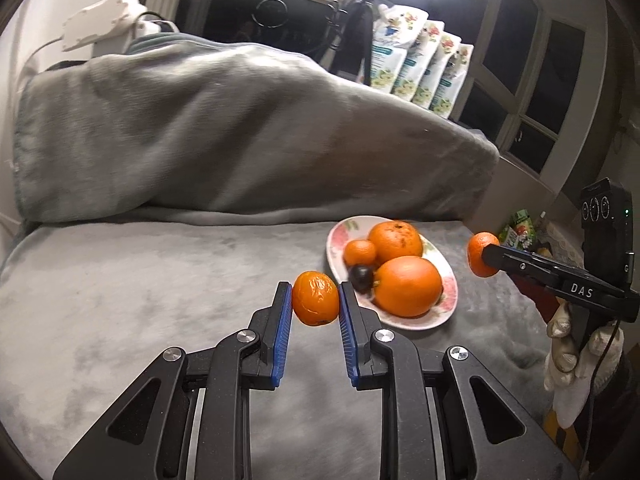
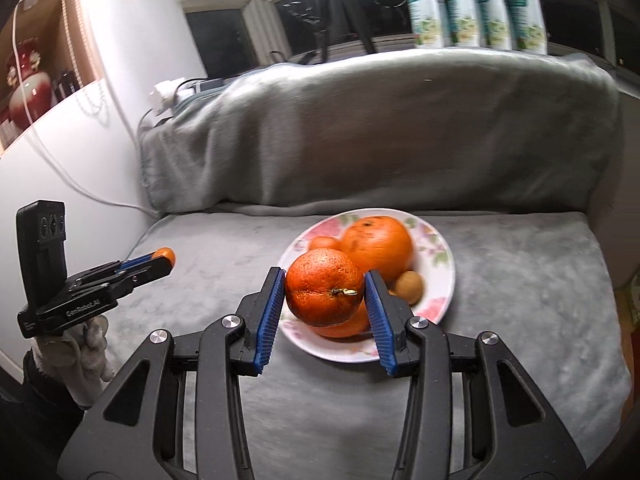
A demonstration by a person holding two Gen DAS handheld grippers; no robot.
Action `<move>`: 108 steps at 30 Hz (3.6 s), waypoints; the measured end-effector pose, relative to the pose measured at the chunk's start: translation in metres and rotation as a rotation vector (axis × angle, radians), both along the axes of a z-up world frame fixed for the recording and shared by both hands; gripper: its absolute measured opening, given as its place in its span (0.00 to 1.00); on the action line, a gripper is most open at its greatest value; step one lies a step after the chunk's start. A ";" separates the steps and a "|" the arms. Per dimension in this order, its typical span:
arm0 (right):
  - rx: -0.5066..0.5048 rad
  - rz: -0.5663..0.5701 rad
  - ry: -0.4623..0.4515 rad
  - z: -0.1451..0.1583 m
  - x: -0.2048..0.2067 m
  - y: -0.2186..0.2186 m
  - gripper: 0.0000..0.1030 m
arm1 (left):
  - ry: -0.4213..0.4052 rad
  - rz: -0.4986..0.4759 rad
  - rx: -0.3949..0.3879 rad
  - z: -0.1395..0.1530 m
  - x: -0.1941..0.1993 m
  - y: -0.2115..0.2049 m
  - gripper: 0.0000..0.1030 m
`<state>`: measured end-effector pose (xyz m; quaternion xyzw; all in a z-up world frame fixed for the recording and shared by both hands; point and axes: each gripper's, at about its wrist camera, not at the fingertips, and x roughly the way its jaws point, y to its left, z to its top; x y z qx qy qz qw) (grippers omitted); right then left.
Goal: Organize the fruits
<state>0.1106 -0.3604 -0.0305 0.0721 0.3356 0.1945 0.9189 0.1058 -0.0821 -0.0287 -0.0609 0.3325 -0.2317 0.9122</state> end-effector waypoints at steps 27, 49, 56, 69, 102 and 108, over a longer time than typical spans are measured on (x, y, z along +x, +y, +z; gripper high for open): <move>0.026 -0.063 0.069 -0.036 0.027 -0.047 0.42 | 0.052 -0.103 0.015 -0.008 0.076 -0.077 0.21; 0.004 -0.008 0.078 -0.043 0.038 -0.034 0.42 | 0.051 -0.130 0.028 -0.004 0.086 -0.095 0.21; 0.004 0.010 0.080 -0.043 0.039 -0.030 0.45 | 0.046 -0.130 0.024 -0.003 0.085 -0.094 0.24; 0.003 0.026 0.026 -0.030 0.030 -0.027 0.64 | 0.011 -0.140 0.031 0.008 0.076 -0.098 0.59; -0.102 -0.095 -0.079 0.004 -0.011 -0.036 0.90 | -0.067 -0.082 0.075 0.034 0.028 -0.091 0.79; -0.115 -0.107 -0.113 0.013 -0.024 -0.031 0.90 | -0.088 -0.068 0.054 0.040 0.013 -0.083 0.79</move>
